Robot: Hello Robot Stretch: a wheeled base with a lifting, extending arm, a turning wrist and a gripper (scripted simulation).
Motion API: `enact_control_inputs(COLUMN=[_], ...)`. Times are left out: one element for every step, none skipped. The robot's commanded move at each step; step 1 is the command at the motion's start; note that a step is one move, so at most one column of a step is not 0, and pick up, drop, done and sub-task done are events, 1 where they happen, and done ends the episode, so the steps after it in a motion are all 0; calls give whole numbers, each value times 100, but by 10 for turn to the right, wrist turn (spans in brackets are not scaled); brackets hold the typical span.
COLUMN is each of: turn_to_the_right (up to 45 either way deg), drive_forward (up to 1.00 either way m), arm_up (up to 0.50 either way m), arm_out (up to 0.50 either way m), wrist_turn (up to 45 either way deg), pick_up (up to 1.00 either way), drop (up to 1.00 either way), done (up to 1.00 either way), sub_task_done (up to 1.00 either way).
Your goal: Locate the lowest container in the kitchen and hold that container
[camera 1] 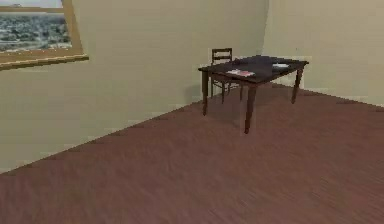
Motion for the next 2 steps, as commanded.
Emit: enact_control_inputs(turn_to_the_right=[0,420], drive_forward=[75,0], arm_up=[0,0], arm_out=[0,0], wrist_turn=[0,0], pick_up=[0,0], drop=[0,0], done=[0,0], sub_task_done=[0,0])
